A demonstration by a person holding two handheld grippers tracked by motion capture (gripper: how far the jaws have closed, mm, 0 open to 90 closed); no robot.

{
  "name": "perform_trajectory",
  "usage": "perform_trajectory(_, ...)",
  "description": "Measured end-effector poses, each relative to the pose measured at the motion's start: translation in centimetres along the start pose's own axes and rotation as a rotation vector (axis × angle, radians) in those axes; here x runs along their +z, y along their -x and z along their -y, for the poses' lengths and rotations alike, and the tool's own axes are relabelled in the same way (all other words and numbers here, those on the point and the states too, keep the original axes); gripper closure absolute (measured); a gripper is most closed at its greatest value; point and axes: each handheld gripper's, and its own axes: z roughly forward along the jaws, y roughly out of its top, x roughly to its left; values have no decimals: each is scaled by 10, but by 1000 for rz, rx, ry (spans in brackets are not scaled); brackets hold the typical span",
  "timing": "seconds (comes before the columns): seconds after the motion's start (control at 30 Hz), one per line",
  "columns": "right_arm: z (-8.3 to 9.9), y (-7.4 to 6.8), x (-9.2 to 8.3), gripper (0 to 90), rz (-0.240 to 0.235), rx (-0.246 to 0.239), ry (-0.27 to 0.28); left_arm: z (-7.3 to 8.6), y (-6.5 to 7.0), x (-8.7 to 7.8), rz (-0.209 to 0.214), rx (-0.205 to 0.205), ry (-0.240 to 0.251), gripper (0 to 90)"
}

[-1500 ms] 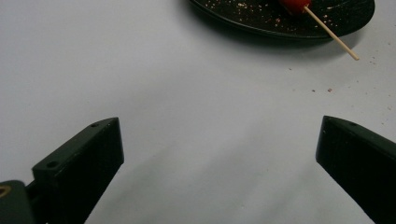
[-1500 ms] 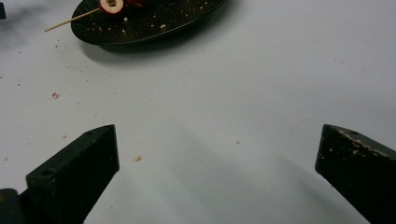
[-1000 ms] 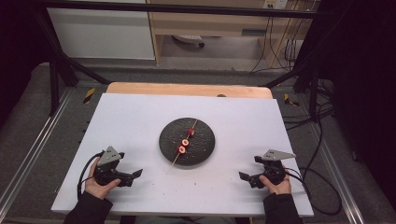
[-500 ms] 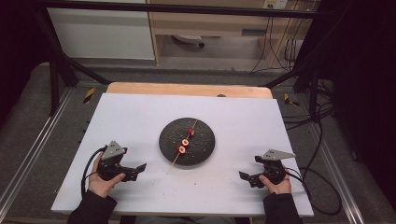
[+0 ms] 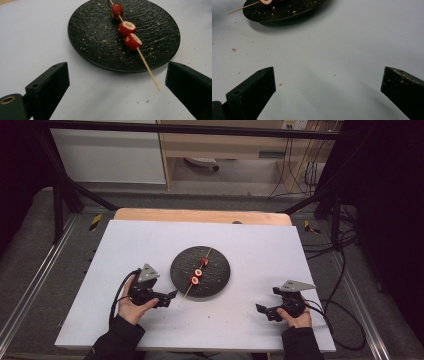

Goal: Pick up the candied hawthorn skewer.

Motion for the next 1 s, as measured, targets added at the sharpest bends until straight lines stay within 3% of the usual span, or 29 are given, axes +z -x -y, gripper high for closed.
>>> perform_trajectory(0.23, 0, 0, 0, 6, 2, 2, -3, -14, 17, 24, -16, 14, -44, 134)
perform_trajectory(0.27, 0, 0, 1, 5, 1, 4, -4, -15, 20, 27, -15, 15, -45, 198)
perform_trajectory(0.3, 0, 0, 1, 5, 1, 4, -4, -17, 21, 29, -12, 12, -48, 198)
perform_trajectory(0.53, 0, 0, 0, 5, -1, 4, -4, -23, 31, 47, -18, -9, -87, 425)
perform_trajectory(0.87, 0, 0, 0, 6, -3, 5, -2, -24, 39, 59, -13, -30, -155, 663)
perform_trajectory(1.0, 0, 0, 0, 6, -3, 7, -2, -23, 41, 63, -27, -34, -172, 707)
